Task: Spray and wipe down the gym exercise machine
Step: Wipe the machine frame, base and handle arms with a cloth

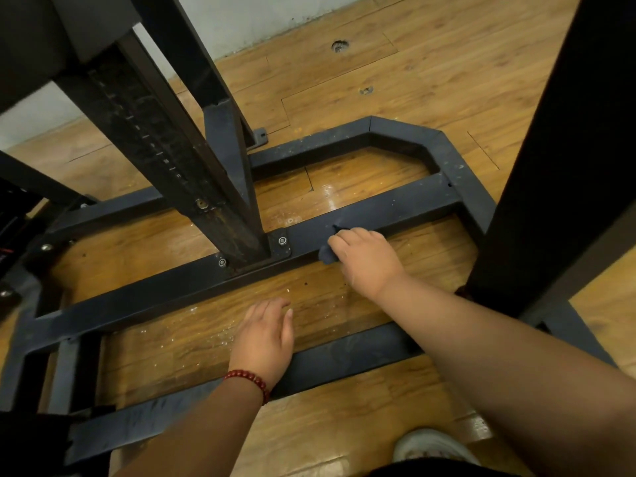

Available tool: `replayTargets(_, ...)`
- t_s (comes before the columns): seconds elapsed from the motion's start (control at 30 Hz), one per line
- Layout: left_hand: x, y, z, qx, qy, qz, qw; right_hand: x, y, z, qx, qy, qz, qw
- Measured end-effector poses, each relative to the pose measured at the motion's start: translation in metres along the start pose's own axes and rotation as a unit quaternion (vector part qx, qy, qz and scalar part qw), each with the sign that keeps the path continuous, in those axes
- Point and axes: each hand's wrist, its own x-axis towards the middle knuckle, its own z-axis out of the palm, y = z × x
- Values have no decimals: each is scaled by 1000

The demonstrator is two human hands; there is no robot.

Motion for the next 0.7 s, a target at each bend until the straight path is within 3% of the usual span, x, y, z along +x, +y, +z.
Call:
replayTargets(0.1, -3, 4, -6, 13, -8, 20, 1000, -24, -11, -8, 14, 37, -34, 999)
replayTargets(0.2, -12, 11, -17, 21, -10, 40, 999, -46, -15, -18, 18, 21, -33, 999)
replayTargets(0.43, -46, 32, -49, -14, 46, 51, 998, -99, -27, -41, 51, 62, -77, 994)
replayTargets(0.7, -127, 64, -107, 5, -4, 131, 991, -180, -70, -88, 59, 46, -60, 995)
